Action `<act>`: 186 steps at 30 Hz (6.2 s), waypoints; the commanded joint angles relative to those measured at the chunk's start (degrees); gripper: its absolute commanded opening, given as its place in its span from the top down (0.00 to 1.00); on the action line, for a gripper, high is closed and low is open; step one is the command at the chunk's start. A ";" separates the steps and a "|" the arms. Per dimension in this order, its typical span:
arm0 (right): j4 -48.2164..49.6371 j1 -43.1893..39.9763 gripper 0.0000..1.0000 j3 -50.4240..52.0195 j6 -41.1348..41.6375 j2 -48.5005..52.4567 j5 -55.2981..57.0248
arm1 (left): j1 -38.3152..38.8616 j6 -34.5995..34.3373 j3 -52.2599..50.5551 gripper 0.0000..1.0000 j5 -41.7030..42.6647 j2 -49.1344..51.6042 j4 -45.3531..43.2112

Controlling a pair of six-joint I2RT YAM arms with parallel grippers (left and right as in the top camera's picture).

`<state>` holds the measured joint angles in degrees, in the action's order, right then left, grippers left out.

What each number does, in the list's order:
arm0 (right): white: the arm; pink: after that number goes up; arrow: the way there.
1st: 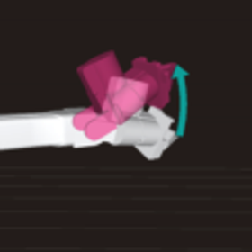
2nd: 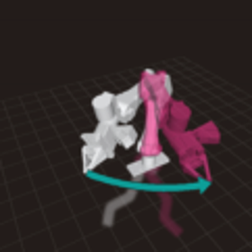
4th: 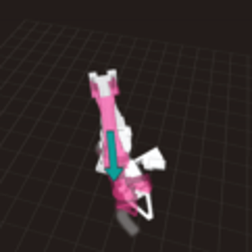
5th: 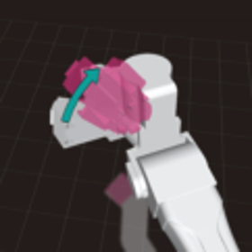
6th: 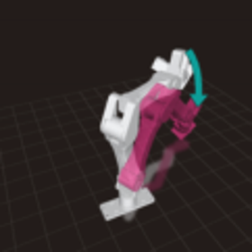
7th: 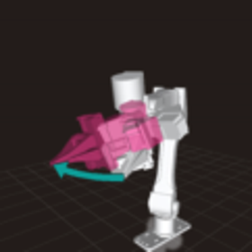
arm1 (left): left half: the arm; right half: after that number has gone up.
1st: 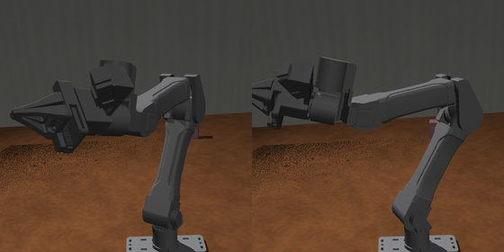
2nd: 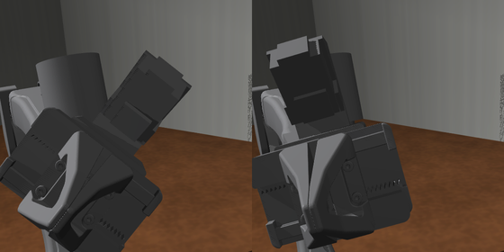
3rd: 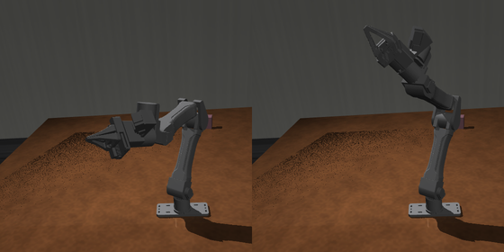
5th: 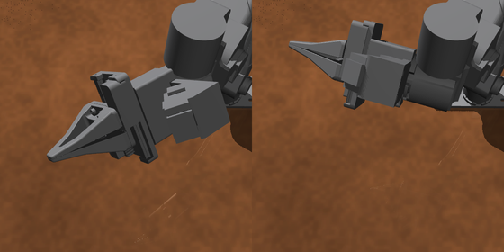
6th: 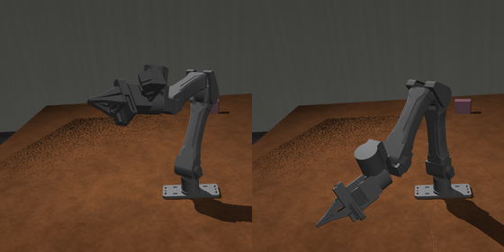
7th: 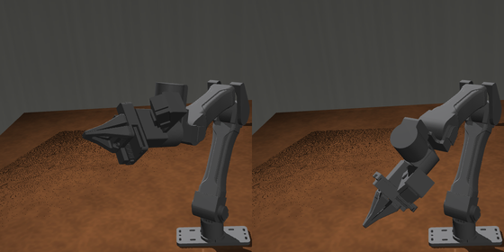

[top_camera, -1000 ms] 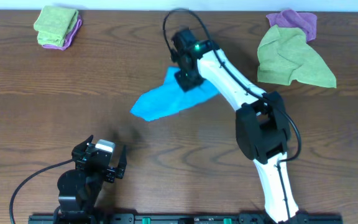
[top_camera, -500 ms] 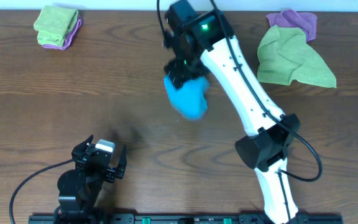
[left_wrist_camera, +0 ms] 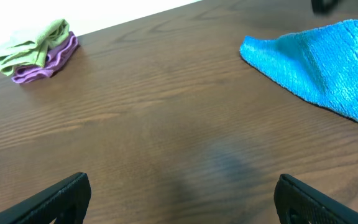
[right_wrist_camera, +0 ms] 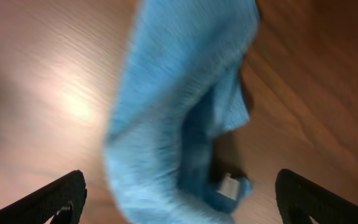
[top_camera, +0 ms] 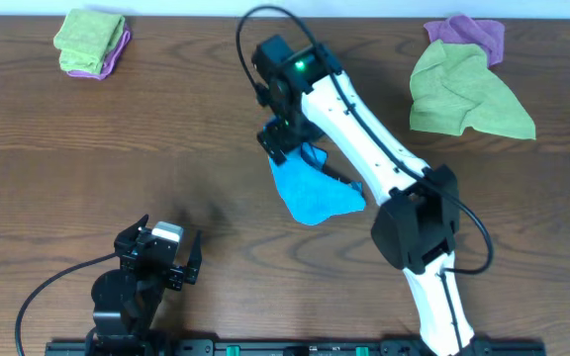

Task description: Fold the cloth

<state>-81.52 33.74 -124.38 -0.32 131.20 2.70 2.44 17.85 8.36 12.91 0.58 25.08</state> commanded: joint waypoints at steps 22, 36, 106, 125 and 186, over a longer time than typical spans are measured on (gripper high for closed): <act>3.41 -4.20 0.99 -2.01 4.55 0.15 -7.69 | 0.22 0.15 -1.11 0.04 0.17 -0.37 0.13; 0.87 -5.07 0.98 -19.63 12.11 0.15 9.07 | 0.22 0.15 -1.11 0.05 0.17 -0.37 0.13; 20.65 -0.35 0.74 18.51 0.17 0.17 -21.38 | 0.22 0.15 -1.11 0.05 0.17 -0.37 0.13; 16.48 2.12 0.99 -7.85 0.68 0.17 -20.37 | 0.22 0.15 -1.11 0.05 0.20 -0.37 0.13; 10.58 -10.47 0.98 3.93 -2.71 0.17 -1.68 | 0.22 0.15 -1.11 0.05 0.17 -0.37 0.13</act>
<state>-71.64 23.42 -121.56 -4.36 131.55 1.15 2.42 17.85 8.36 12.91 0.58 25.08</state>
